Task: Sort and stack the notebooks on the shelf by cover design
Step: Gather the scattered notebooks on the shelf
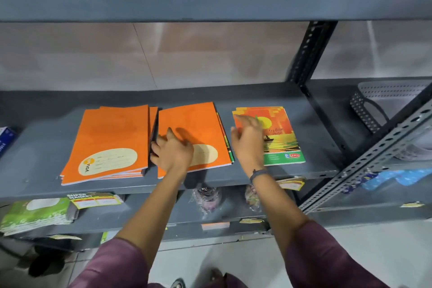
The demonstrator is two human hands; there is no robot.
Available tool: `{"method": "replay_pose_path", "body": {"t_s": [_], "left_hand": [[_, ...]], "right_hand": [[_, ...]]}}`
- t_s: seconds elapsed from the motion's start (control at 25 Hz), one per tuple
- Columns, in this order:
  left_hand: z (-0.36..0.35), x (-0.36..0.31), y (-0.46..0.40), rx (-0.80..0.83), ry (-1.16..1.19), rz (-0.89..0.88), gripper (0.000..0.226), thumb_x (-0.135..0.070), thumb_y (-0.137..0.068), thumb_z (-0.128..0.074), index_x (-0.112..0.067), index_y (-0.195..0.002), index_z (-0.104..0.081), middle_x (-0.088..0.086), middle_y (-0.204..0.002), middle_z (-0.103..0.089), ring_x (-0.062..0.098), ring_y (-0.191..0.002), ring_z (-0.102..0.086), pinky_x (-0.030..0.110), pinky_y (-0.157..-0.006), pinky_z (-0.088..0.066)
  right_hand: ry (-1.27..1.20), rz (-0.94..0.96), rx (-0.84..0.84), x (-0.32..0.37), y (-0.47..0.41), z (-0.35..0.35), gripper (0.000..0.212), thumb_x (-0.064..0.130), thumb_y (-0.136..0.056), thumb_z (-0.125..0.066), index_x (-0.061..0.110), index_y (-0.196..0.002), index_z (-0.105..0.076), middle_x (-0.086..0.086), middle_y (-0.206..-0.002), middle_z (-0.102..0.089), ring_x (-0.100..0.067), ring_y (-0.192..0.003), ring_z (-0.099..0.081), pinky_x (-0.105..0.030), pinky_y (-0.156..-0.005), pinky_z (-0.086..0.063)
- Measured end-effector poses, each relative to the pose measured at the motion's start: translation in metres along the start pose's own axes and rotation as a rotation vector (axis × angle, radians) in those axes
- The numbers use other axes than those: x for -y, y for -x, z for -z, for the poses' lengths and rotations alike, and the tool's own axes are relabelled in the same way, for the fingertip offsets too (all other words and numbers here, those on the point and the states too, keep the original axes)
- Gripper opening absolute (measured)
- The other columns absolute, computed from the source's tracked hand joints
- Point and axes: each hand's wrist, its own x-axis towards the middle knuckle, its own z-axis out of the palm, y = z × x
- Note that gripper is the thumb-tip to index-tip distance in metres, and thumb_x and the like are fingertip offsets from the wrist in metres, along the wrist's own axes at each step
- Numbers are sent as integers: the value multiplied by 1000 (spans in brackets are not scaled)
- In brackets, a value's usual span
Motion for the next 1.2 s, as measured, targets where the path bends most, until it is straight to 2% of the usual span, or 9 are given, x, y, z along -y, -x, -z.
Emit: {"method": "replay_pose_path", "body": {"t_s": [0.12,0.28,0.44,0.52,0.68,0.8,0.96,1.08,1.2], "left_hand": [[5,12,-5,114,-15,29,69,-37,-87,-42,-20,-145,-9,18,-151,-24,38,-136,-27,50,-108,-26],[11,12,-13,96,207,76,63,-30,-86,-46,-12,-141,-22,20,-137,-46,42,-125,-40,51,-102,-38],[23,16,-25,57,612,116,14,-14,-84,-54,-2,-91,-55,22,-88,-64,40,-86,-59,41,-73,-47],[29,17,-33,205,736,113,12,-12,-84,-56,-6,-73,-55,20,-82,-61,34,-80,-59,49,-76,-50],[32,19,-35,353,666,25,27,-10,-90,-44,0,-115,-47,23,-113,-58,36,-103,-57,51,-94,-48],[44,27,-41,311,722,-35,33,-9,-92,-41,-4,-125,-40,15,-109,-55,34,-105,-55,46,-92,-48],[77,61,-61,222,859,-90,27,-7,-92,-42,-7,-119,-49,5,-92,-59,21,-80,-57,26,-65,-47],[105,101,-83,109,859,-62,18,-7,-92,-42,-10,-107,-53,8,-91,-61,23,-80,-57,34,-74,-47],[126,138,-104,26,745,-29,6,-7,-90,-46,-9,-91,-52,14,-91,-56,23,-84,-50,40,-76,-42]], "right_hand": [[38,6,121,20,22,-33,42,13,-89,-53,16,-131,-56,-7,-133,-56,-28,-126,-46,-35,-107,-35],[174,-63,224,15,29,-52,46,18,-91,-51,19,-137,-48,-4,-146,-43,-27,-135,-36,-38,-109,-32],[171,-126,208,15,28,-55,44,19,-92,-50,19,-137,-49,-5,-151,-37,-28,-140,-29,-38,-112,-28],[171,-150,191,16,28,-56,44,19,-93,-49,19,-137,-49,-5,-152,-36,-28,-141,-28,-39,-112,-28],[176,-206,162,26,27,-57,43,22,-93,-49,19,-135,-50,-6,-150,-39,-29,-139,-30,-42,-109,-30],[159,-263,114,45,25,-57,46,29,-92,-49,18,-137,-48,-9,-146,-44,-32,-134,-36,-44,-106,-35],[-71,-259,148,82,21,-68,54,33,-90,-55,16,-140,-43,-13,-139,-52,-32,-126,-51,-36,-95,-46],[-259,-189,288,118,21,-89,56,21,-91,-59,13,-143,-41,-14,-134,-57,-30,-115,-61,-28,-86,-49],[-239,-92,448,144,30,-112,62,14,-89,-61,13,-146,-37,-16,-133,-58,-30,-118,-59,-34,-96,-50]]}}
